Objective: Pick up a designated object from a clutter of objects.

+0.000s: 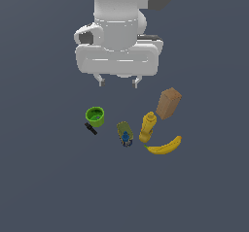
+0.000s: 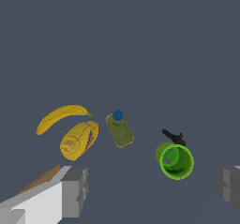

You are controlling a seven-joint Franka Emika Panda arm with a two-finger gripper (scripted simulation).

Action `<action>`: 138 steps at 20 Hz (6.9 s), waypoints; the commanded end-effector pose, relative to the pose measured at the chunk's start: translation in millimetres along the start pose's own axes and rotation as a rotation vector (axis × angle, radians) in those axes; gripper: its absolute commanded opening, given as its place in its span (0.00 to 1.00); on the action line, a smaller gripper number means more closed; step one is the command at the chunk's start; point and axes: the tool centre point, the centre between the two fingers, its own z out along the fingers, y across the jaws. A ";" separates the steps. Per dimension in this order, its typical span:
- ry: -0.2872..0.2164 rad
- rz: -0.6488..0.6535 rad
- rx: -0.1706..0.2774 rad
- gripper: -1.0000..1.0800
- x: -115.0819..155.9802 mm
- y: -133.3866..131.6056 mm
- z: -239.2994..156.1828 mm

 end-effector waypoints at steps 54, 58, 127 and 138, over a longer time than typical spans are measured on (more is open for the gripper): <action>-0.084 0.810 -0.025 0.96 -137.2 -206.9 124.2; -0.089 0.876 -0.033 0.96 -152.9 -218.5 132.6; -0.100 1.009 -0.045 0.00 -156.9 -232.3 106.4; -0.099 1.010 -0.047 0.00 -113.9 -220.7 6.4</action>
